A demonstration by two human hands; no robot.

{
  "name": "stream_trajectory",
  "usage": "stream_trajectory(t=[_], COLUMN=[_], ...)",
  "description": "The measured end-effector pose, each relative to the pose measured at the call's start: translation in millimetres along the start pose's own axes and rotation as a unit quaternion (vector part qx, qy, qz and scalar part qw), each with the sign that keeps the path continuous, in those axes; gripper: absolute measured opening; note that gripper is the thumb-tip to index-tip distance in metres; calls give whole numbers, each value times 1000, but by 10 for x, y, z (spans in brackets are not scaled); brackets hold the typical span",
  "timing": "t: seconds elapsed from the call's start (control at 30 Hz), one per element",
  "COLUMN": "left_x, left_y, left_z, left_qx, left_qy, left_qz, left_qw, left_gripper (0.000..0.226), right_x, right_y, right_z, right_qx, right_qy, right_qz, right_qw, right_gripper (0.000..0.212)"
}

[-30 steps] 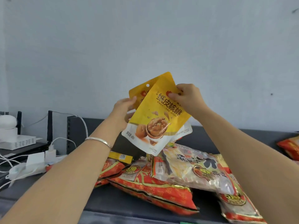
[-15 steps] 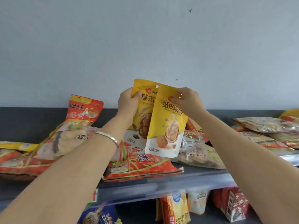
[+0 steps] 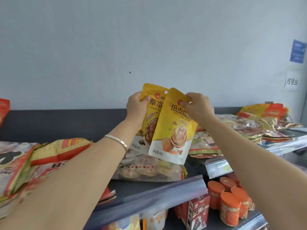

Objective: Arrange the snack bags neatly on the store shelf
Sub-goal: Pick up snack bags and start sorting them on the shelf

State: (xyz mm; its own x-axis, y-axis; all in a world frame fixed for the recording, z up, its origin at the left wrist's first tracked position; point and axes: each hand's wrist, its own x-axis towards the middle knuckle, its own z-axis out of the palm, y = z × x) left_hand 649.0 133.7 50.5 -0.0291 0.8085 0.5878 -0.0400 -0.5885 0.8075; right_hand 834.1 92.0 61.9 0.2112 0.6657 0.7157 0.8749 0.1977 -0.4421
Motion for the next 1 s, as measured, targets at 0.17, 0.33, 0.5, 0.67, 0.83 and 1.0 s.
stream_trajectory(t=[0.17,0.33,0.5,0.67,0.83,1.0], left_x=[624,1086,1318,1491,1656,1754], left_y=[-152,-150,-330,-453,-564,-699], left_z=[680,1481,2248,2890,3465,3915], left_qx=[-13,-10,-40,-45,-17,17], left_qy=[-10,-4,22,81,121,133], left_qz=[12,68,80,84,96,105], left_qw=[1000,998,996,992,988,985], left_gripper=[17,19,23,29,31,29], right_x=[569,1007,1336,1674,2039,2314], right_y=[568,1187,1801,2344,2876,3324], right_z=[-148,-439,-594,-772,-1014,-1014], right_qx=[-12,-38,-73,-57,-50,-52], right_qy=[15,69,77,94,96,122], right_qz=[7,19,19,-6,-19,-12], right_qw=[1000,997,994,994,994,991], right_gripper=[24,20,18,24,20,18])
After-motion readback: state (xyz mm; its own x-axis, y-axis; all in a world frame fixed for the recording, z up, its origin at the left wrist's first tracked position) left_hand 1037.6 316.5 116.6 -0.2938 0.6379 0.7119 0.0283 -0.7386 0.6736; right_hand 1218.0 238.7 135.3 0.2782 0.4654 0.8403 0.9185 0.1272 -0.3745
